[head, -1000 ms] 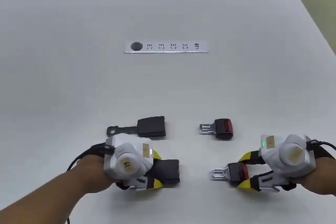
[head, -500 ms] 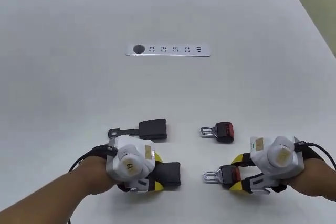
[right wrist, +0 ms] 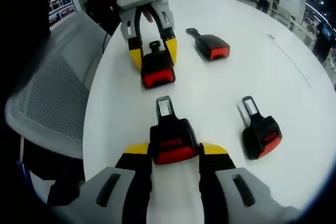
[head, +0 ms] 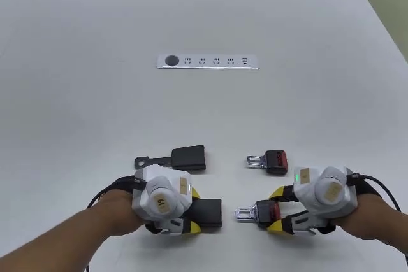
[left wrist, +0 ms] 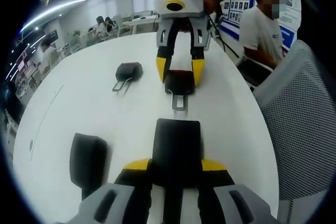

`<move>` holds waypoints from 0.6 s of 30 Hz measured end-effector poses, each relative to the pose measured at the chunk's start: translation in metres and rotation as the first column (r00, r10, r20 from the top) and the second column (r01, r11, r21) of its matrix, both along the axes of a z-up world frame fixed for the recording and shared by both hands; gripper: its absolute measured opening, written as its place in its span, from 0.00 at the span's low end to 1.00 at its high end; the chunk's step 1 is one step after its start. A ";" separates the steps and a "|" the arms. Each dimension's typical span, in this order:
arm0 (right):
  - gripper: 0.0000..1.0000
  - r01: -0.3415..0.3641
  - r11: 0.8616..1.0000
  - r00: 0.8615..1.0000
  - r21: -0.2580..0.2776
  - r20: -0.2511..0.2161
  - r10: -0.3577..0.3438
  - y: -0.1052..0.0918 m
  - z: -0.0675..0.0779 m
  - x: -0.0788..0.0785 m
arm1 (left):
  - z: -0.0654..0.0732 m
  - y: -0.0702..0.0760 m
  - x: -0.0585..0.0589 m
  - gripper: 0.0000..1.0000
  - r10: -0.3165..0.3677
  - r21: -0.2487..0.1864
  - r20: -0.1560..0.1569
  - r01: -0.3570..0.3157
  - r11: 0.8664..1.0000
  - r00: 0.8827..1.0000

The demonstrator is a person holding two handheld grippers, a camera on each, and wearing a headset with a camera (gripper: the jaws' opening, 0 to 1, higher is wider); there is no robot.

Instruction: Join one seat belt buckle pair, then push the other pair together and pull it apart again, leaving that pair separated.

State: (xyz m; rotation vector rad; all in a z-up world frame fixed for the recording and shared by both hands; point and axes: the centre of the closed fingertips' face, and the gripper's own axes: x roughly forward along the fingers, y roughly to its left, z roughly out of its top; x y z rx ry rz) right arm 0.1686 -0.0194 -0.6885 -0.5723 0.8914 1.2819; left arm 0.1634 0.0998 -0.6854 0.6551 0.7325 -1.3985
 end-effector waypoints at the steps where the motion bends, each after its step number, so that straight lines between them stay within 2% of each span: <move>1: 0.33 0.000 1.000 1.000 0.003 0.002 0.000 0.002 0.000 0.000 | 0.000 0.000 0.000 0.34 0.000 0.000 0.000 0.000 1.000 1.000; 12: 0.33 -0.009 1.000 1.000 0.027 0.011 0.009 0.023 -0.001 0.001 | -0.002 0.000 0.000 0.34 0.003 0.008 -0.005 -0.003 1.000 1.000; 18: 0.33 -0.019 0.999 1.000 0.046 0.015 0.019 0.036 0.001 -0.004 | -0.002 0.000 0.000 0.34 0.004 0.014 -0.009 -0.004 1.000 1.000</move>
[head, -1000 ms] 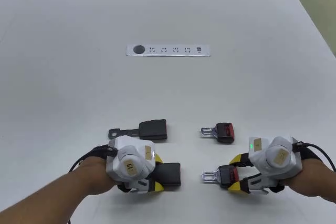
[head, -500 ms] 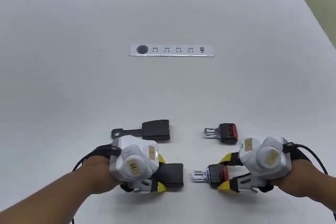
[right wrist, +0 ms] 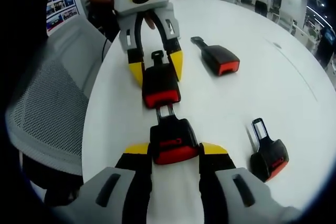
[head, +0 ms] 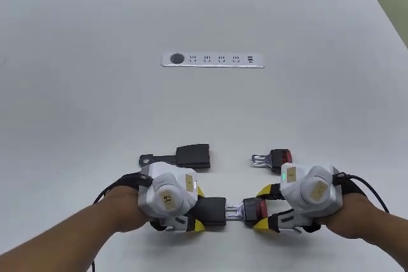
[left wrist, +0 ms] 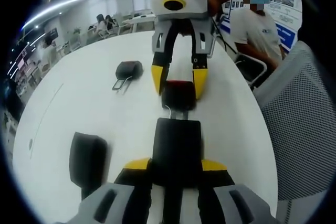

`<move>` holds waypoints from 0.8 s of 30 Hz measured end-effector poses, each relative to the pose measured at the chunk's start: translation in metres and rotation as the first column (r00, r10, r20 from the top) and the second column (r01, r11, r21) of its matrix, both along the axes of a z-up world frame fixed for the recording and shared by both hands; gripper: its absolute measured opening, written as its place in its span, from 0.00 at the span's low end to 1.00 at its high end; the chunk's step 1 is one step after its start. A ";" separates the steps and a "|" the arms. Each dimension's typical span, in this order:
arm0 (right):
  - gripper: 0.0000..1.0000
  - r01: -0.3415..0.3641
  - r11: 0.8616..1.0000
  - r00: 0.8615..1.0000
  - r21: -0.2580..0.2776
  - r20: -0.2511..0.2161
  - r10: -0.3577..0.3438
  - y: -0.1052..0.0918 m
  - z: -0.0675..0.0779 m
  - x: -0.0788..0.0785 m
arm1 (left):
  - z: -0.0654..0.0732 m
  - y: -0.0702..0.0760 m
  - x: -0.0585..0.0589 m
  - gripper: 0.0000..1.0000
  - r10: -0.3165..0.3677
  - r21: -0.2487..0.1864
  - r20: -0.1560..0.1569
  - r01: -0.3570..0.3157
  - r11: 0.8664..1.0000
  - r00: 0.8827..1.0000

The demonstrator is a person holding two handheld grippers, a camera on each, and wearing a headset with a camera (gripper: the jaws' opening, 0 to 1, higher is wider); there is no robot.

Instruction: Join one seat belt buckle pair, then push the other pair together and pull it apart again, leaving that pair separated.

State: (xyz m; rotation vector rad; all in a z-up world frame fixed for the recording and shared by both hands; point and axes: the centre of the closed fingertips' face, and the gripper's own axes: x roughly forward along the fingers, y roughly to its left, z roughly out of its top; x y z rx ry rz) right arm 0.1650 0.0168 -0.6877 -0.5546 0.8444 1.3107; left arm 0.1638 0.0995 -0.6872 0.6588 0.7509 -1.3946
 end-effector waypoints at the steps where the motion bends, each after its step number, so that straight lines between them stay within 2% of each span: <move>1: 0.33 0.000 1.000 1.000 0.005 -0.001 0.000 0.002 0.000 0.000 | 0.000 0.000 0.000 0.34 0.002 0.001 0.000 -0.002 1.000 1.000; 13: 0.33 0.019 0.999 1.000 0.039 0.005 -0.019 0.006 0.000 0.000 | 0.002 -0.001 0.001 0.34 0.030 -0.007 -0.014 -0.030 1.000 0.999; 24: 0.33 0.029 0.997 1.000 0.066 0.010 -0.029 0.014 -0.002 0.002 | 0.001 -0.001 0.000 0.34 0.001 0.009 -0.012 -0.001 1.000 1.000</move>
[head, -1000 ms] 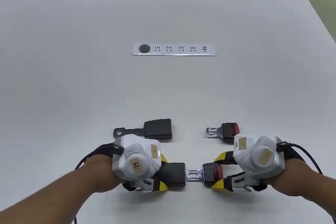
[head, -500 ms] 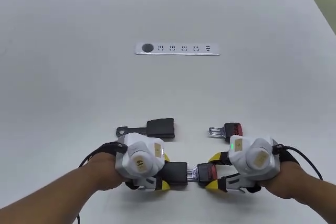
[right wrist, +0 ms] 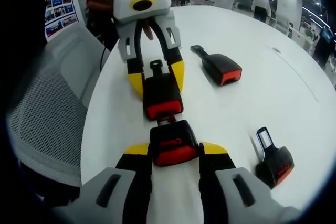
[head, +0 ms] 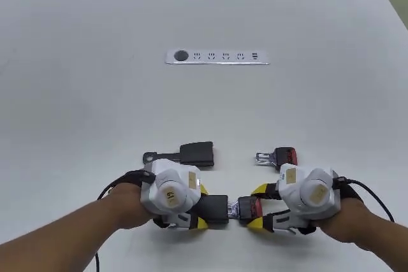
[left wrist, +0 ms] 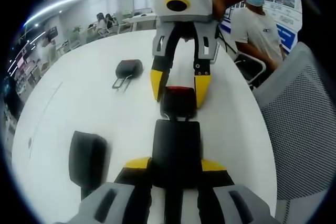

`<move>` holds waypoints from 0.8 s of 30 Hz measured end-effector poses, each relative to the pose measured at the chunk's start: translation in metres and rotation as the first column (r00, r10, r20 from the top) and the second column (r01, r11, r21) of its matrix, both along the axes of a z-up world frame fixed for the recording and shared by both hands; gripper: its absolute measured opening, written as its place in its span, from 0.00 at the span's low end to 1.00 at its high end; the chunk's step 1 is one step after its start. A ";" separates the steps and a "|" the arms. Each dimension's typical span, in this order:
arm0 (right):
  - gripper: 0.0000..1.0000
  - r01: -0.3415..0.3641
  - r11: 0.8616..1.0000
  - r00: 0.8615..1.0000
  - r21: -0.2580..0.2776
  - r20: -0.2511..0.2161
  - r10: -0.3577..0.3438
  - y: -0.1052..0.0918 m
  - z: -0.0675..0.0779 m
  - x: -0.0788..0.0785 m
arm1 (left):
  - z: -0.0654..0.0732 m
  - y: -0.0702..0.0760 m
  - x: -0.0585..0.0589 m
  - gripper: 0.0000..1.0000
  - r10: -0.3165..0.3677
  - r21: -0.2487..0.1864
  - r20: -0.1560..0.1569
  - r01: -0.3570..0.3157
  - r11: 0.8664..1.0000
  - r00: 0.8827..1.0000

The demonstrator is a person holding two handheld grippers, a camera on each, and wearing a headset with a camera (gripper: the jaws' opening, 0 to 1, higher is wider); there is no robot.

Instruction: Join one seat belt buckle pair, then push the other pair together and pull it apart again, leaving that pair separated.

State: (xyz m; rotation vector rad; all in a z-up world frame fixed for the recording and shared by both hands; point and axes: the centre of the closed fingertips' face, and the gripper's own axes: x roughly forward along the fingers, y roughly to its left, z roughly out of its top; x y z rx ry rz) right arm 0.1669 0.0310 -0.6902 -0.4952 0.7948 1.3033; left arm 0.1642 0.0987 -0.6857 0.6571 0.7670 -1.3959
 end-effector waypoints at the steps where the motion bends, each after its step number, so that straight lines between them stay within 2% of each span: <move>1: 0.33 0.001 1.000 1.000 0.001 0.000 -0.001 -0.001 0.001 -0.001 | 0.000 0.000 0.000 0.33 0.001 -0.001 -0.001 -0.001 1.000 1.000; 6: 0.33 0.007 1.000 1.000 0.008 -0.001 -0.007 0.000 0.001 -0.001 | 0.000 0.000 0.000 0.33 -0.002 -0.001 -0.002 0.002 1.000 1.000; 8: 0.33 0.019 1.000 1.000 0.022 -0.010 -0.019 0.007 0.001 -0.001 | 0.000 0.000 0.000 0.33 -0.002 -0.002 -0.001 0.002 1.000 1.000; 11: 0.33 0.023 1.000 1.000 0.019 0.007 -0.023 0.015 0.002 0.002 | 0.000 0.000 -0.001 0.34 -0.001 0.000 -0.002 0.001 1.000 1.000; 12: 0.33 0.019 1.000 1.000 0.009 -0.002 -0.019 0.012 0.001 0.000 | 0.000 0.000 -0.003 0.33 0.017 0.001 -0.021 -0.017 1.000 1.000; 13: 0.33 0.025 1.000 1.000 0.011 0.003 -0.025 0.012 0.000 0.001 | 0.000 -0.001 -0.003 0.33 -0.003 -0.002 -0.009 0.002 1.000 1.000; 18: 0.33 0.048 0.999 0.999 0.018 0.004 -0.048 0.012 -0.001 0.001 | 0.000 0.001 -0.002 0.33 0.002 -0.002 -0.012 -0.002 1.000 1.000; 24: 0.33 0.032 0.999 0.999 0.024 0.008 -0.032 0.013 0.000 0.001 | 0.000 0.001 -0.002 0.34 0.006 -0.009 -0.012 -0.006 1.000 1.000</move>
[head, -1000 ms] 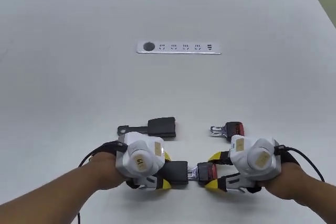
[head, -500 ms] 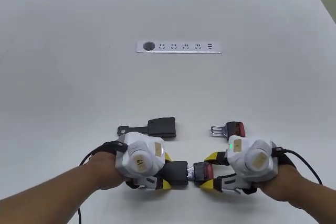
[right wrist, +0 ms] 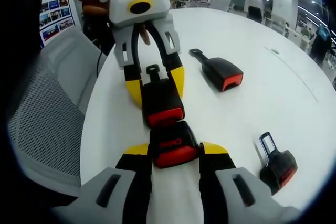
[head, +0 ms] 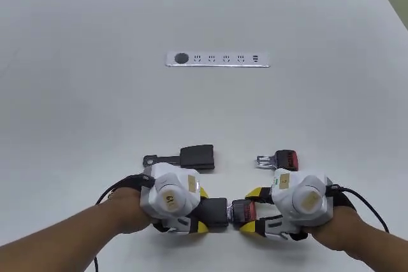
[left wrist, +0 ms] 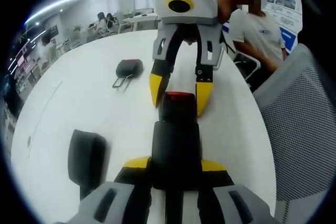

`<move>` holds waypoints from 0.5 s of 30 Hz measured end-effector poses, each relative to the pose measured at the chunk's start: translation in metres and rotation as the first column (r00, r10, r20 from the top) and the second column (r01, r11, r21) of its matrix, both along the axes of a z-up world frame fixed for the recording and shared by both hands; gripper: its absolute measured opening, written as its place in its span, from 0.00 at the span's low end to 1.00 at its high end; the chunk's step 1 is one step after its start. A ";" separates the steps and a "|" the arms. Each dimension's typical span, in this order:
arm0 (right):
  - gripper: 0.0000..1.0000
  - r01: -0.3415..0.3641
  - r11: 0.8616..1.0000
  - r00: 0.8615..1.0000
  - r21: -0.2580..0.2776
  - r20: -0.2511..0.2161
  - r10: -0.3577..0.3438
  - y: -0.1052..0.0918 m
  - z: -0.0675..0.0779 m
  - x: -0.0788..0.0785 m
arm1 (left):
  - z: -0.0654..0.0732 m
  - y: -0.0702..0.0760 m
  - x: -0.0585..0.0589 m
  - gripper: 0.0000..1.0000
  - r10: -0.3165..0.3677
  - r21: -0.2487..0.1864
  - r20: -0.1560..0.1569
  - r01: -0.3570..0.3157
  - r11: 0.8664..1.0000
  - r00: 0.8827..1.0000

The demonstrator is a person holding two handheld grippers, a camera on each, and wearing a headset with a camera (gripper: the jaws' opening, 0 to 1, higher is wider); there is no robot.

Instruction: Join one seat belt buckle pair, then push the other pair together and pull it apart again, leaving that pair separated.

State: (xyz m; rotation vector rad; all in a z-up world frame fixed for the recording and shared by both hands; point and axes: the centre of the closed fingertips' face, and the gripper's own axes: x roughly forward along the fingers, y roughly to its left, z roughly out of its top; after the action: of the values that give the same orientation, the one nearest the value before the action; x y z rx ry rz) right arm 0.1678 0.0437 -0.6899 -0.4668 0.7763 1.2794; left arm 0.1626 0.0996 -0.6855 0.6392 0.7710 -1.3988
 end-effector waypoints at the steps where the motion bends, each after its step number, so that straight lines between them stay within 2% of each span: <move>1: 0.33 0.000 1.000 1.000 0.000 0.000 0.000 0.000 0.000 0.001 | 0.000 0.000 0.000 0.34 -0.001 -0.004 0.000 0.001 1.000 1.000; 10: 0.33 -0.021 1.000 1.000 0.019 0.013 0.021 -0.001 0.002 -0.001 | 0.000 0.001 0.002 0.34 -0.011 -0.028 0.005 0.012 1.000 1.000; 15: 0.33 -0.028 0.998 1.000 0.057 0.013 0.027 -0.002 0.003 -0.001 | 0.000 0.002 0.003 0.34 -0.019 -0.047 0.004 0.019 0.999 1.000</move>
State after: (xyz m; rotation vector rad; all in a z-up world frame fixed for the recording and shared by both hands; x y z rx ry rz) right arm 0.1665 0.0414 -0.6869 -0.4403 0.7229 1.3197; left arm 0.1656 0.1016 -0.6856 0.6133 0.7289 -1.4289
